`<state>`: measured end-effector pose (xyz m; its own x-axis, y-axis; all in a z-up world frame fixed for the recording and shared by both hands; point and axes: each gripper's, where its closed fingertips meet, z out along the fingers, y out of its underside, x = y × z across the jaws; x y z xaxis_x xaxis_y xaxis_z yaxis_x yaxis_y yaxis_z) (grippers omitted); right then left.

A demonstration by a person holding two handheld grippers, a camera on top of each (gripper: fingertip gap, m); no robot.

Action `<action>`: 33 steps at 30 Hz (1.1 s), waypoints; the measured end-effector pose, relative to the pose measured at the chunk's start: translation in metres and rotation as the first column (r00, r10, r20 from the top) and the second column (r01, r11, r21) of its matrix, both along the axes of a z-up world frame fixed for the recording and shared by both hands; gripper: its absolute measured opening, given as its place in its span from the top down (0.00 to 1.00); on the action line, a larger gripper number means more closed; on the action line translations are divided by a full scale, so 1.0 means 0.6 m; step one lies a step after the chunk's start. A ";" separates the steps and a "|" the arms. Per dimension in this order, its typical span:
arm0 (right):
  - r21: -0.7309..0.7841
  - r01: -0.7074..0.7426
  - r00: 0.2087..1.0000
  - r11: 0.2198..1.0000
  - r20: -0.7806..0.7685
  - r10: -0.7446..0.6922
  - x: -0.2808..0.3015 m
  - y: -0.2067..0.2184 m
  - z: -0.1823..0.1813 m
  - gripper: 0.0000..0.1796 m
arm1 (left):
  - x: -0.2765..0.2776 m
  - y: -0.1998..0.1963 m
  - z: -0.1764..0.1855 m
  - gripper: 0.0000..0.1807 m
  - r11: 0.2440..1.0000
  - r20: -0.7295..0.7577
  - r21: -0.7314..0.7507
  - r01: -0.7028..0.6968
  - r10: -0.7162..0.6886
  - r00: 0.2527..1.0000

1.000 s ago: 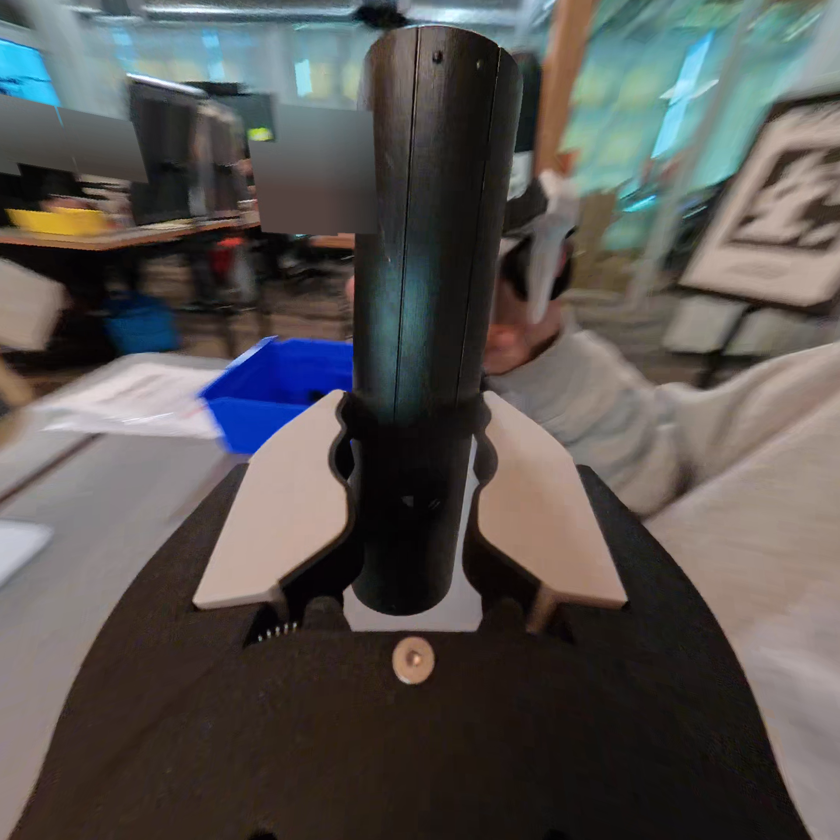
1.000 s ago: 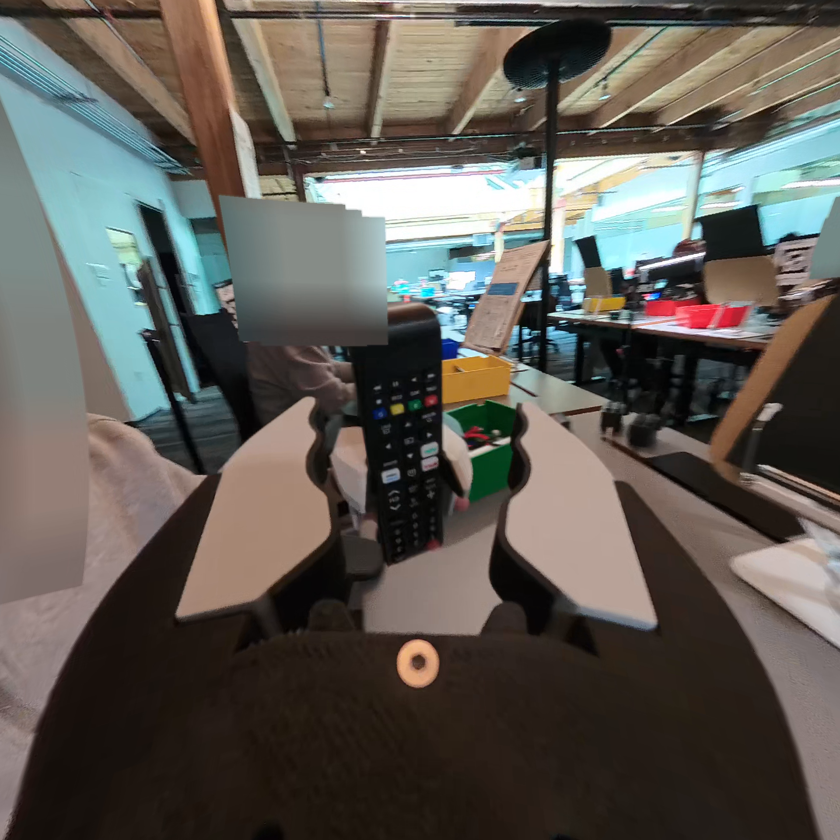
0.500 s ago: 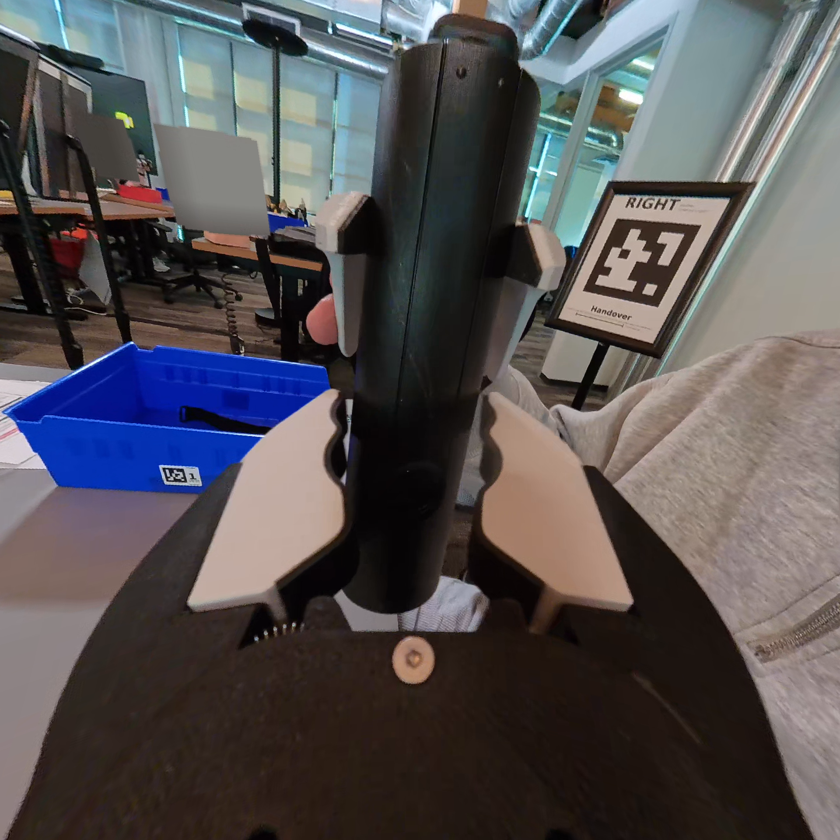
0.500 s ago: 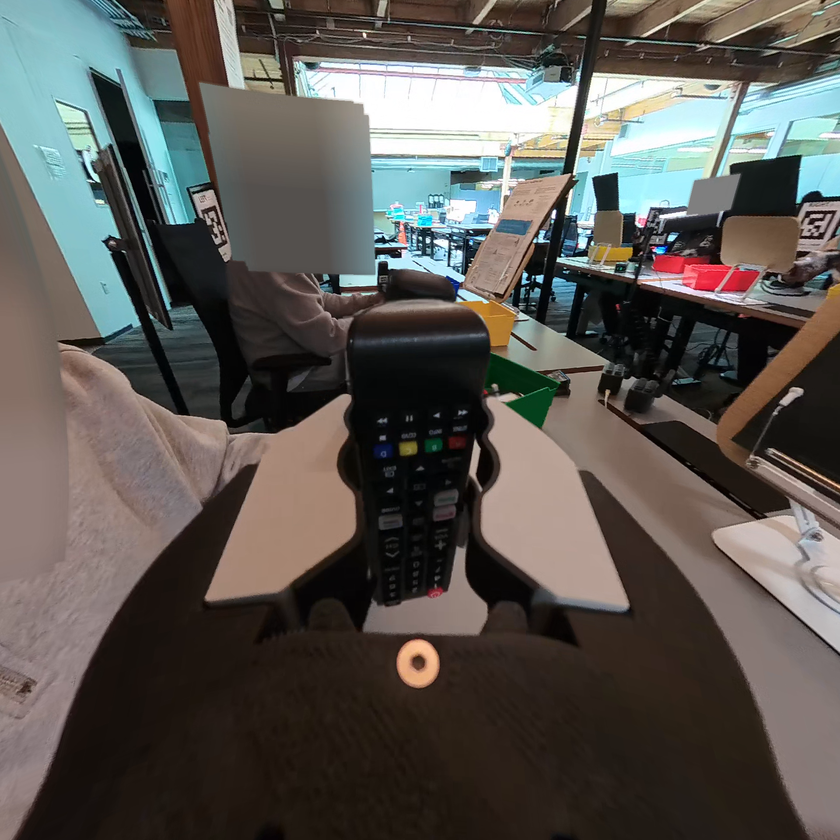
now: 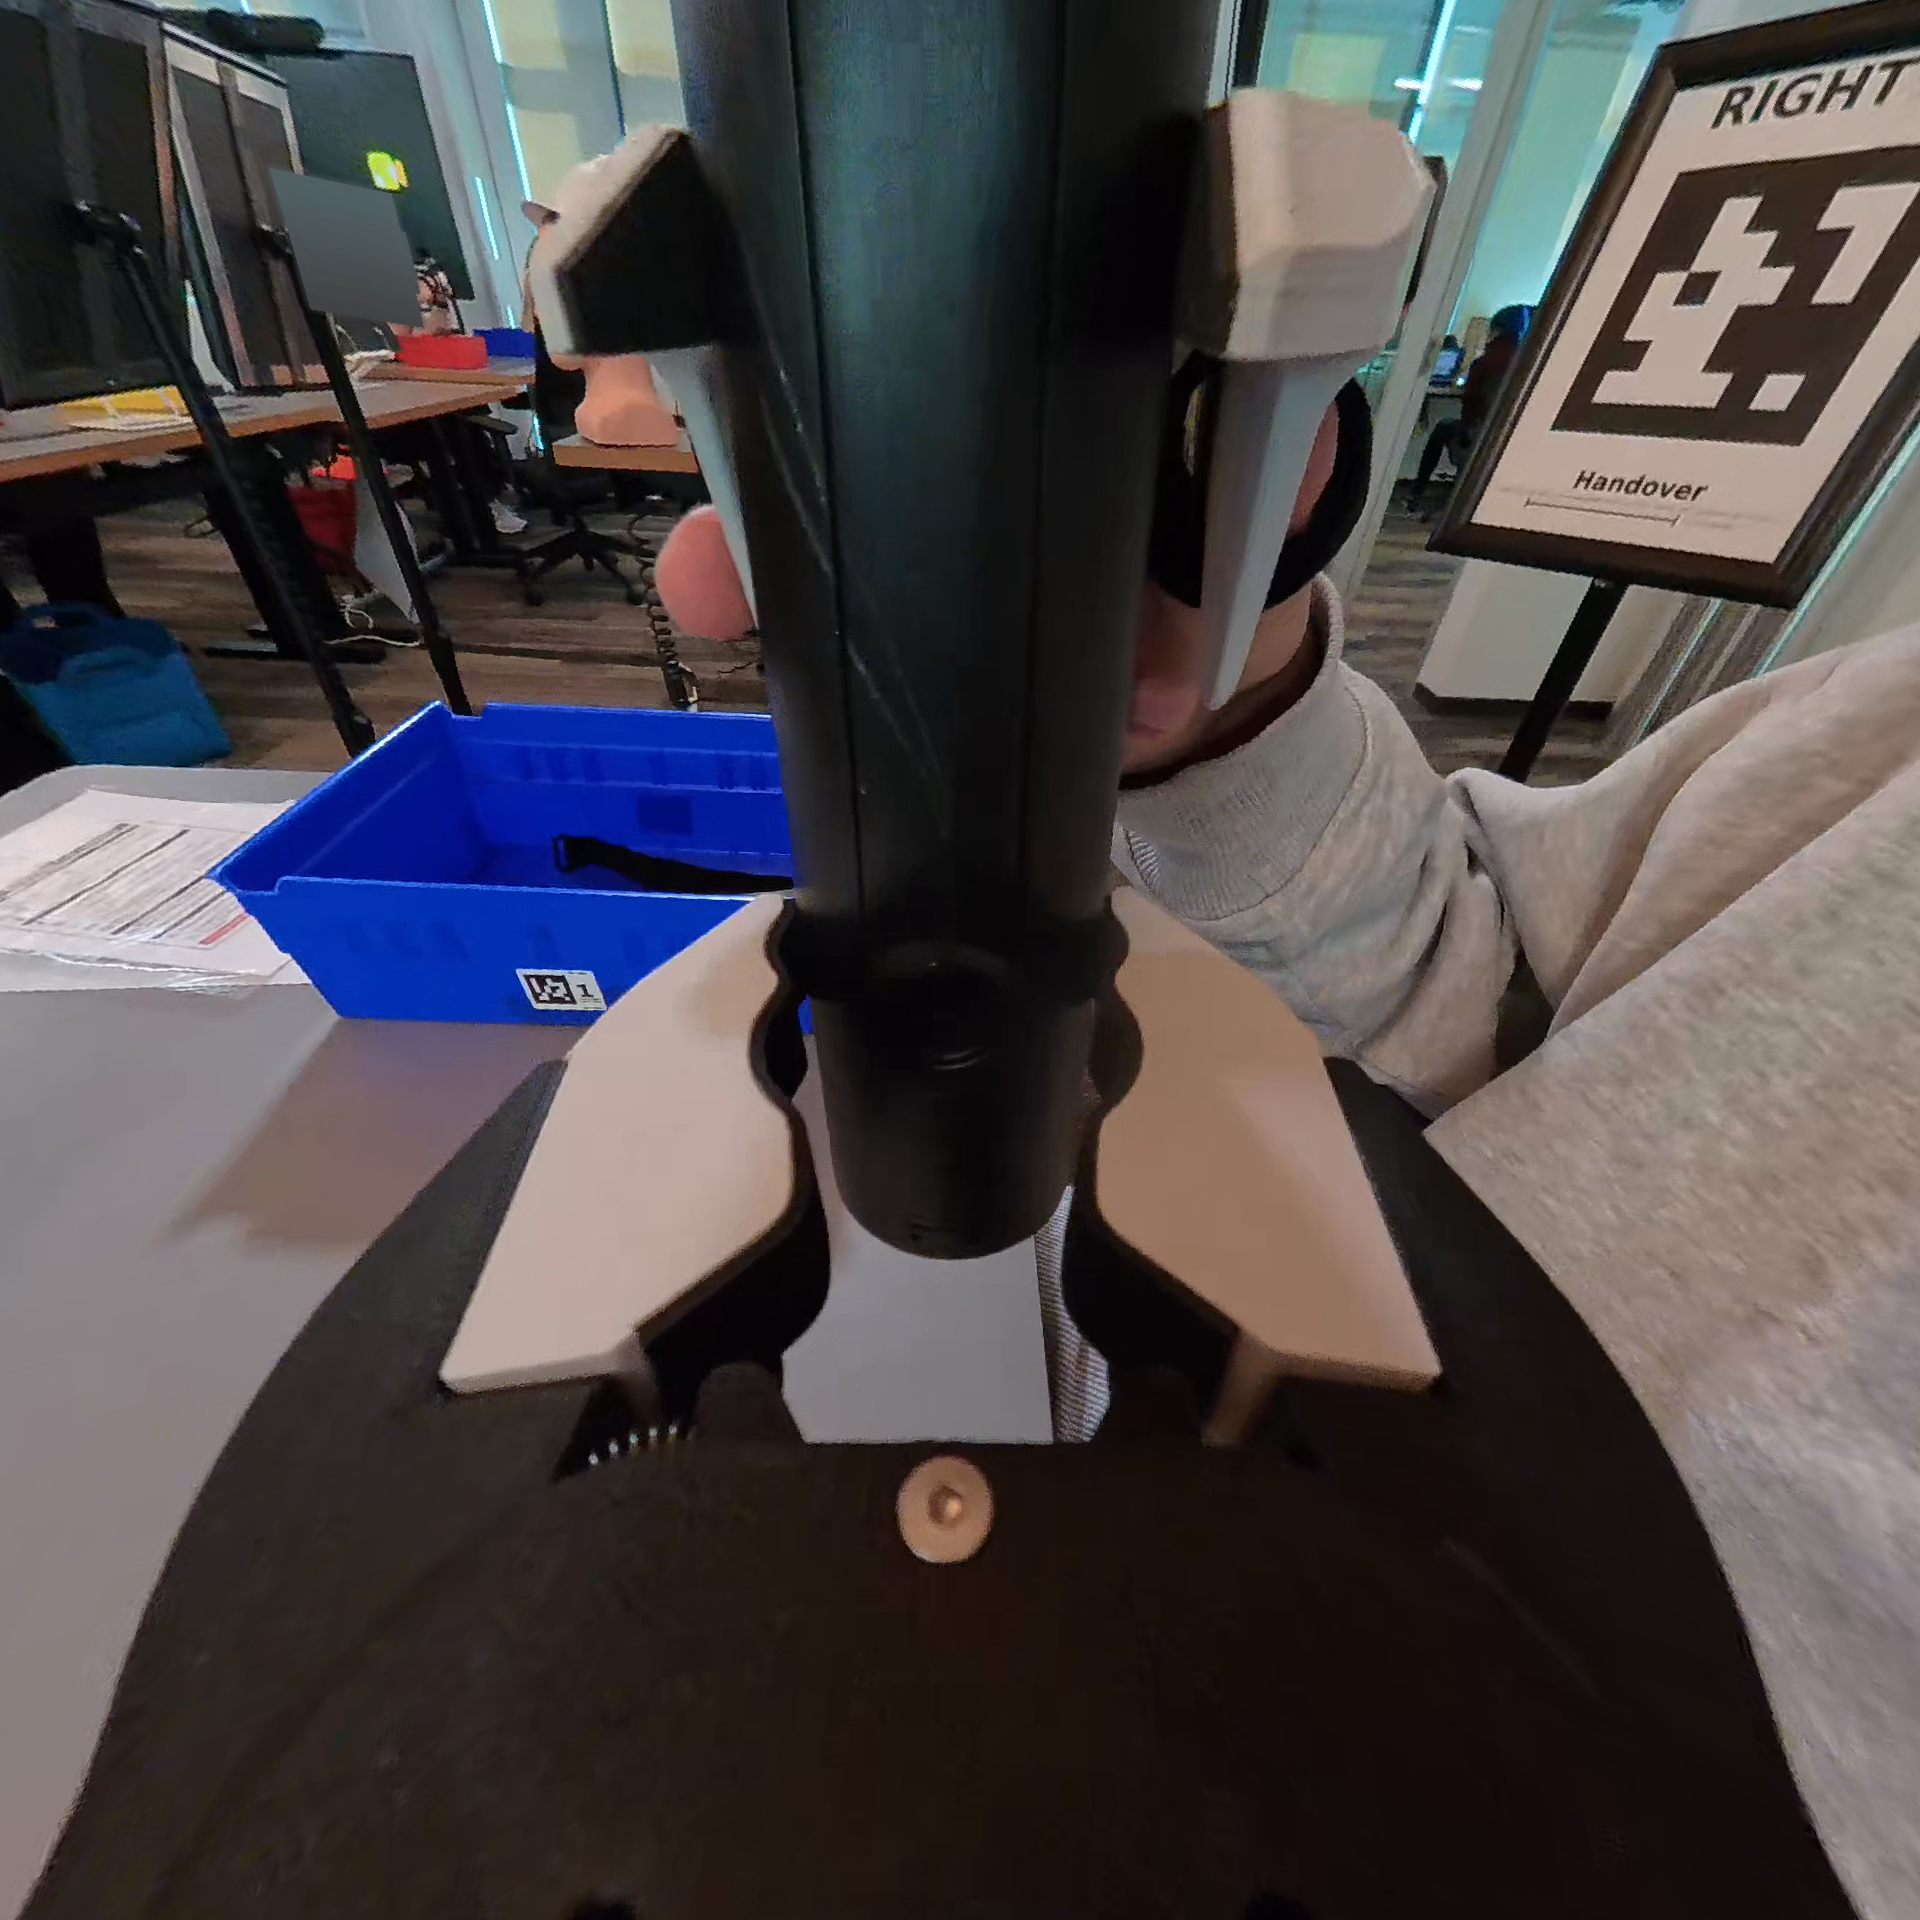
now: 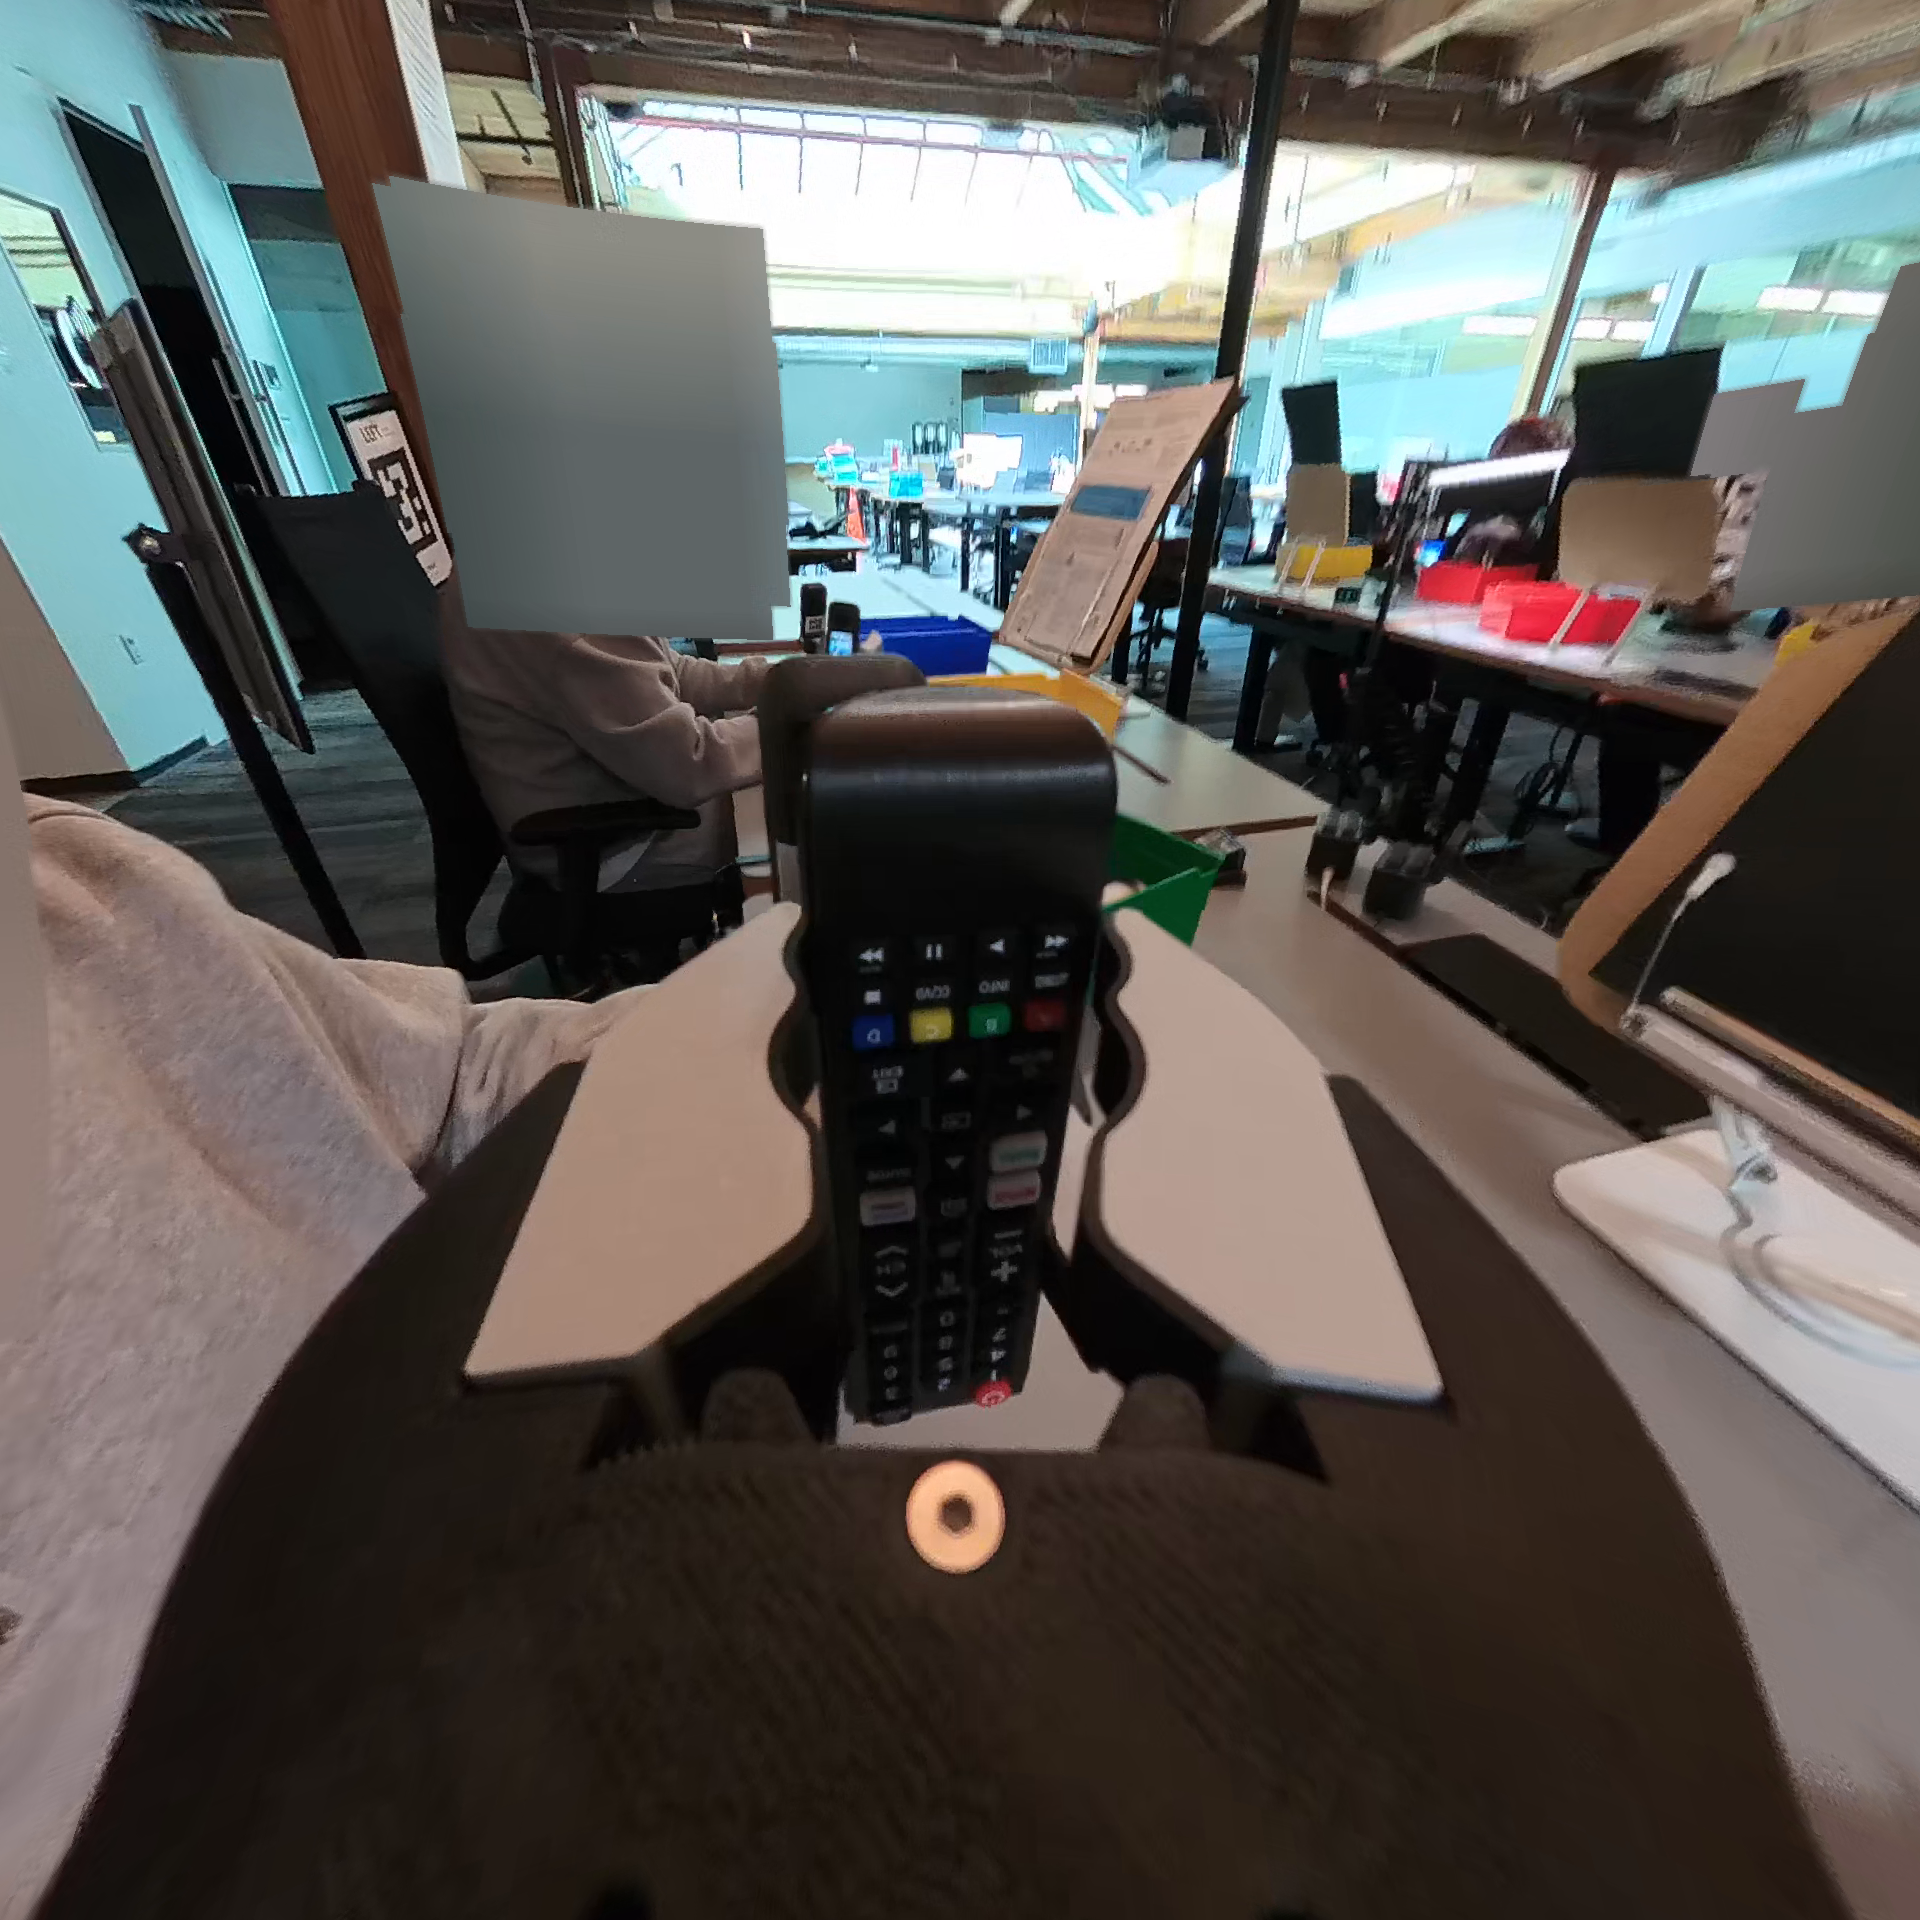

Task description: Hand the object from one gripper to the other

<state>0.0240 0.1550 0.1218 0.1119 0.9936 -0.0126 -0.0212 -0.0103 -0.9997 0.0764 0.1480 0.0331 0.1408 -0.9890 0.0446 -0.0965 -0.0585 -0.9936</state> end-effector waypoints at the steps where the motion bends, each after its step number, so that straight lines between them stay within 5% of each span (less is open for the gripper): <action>1: 0.030 0.008 1.000 1.000 -0.019 -0.008 0.000 0.000 0.005 0.62 | -0.001 0.000 0.003 0.71 1.000 0.005 0.007 -0.002 0.002 1.000; 3: 0.093 0.056 0.997 0.994 -0.051 -0.052 0.003 0.005 0.014 0.51 | -0.003 -0.004 0.011 0.71 1.000 0.030 0.004 0.008 -0.008 1.000; 11: 0.024 0.018 0.993 1.000 -0.117 -0.016 0.020 0.011 0.028 0.52 | -0.016 -0.010 0.036 0.71 0.996 0.125 -0.066 0.066 -0.057 0.991; 20: -0.111 -0.028 0.993 0.993 -0.116 0.015 0.016 0.049 -0.011 0.57 | -0.078 -0.022 0.118 0.71 0.991 0.317 -0.034 0.129 -0.111 0.942; 22: -0.135 -0.025 0.990 0.991 -0.139 0.006 0.015 0.056 -0.013 0.68 | -0.105 -0.022 0.145 0.71 0.993 0.392 0.004 0.117 -0.109 0.914; 24: 0.026 0.082 0.960 0.996 -0.270 -0.072 0.029 0.056 0.014 0.70 | -0.132 -0.014 0.168 0.71 0.996 0.468 -0.010 0.092 -0.077 0.880; 26: 0.310 0.258 0.919 0.915 -0.371 -0.133 0.039 0.033 0.033 0.63 | -0.151 -0.007 0.182 0.71 0.989 0.537 -0.080 0.127 -0.065 0.841; 29: 0.655 0.375 0.925 0.657 -0.310 -0.219 0.015 -0.002 0.015 0.65 | -0.163 0.011 0.185 0.71 0.971 0.607 -0.182 0.153 -0.011 0.794; 31: 0.773 0.385 0.922 0.504 -0.298 -0.248 -0.005 -0.023 0.005 0.68 | -0.150 0.013 0.175 0.71 0.960 0.592 -0.224 0.170 -0.005 0.806; 33: 0.832 0.335 0.935 0.443 -0.236 -0.263 -0.026 -0.035 -0.010 0.64 | -0.132 0.007 0.165 0.71 0.956 0.564 -0.231 0.181 -0.020 0.826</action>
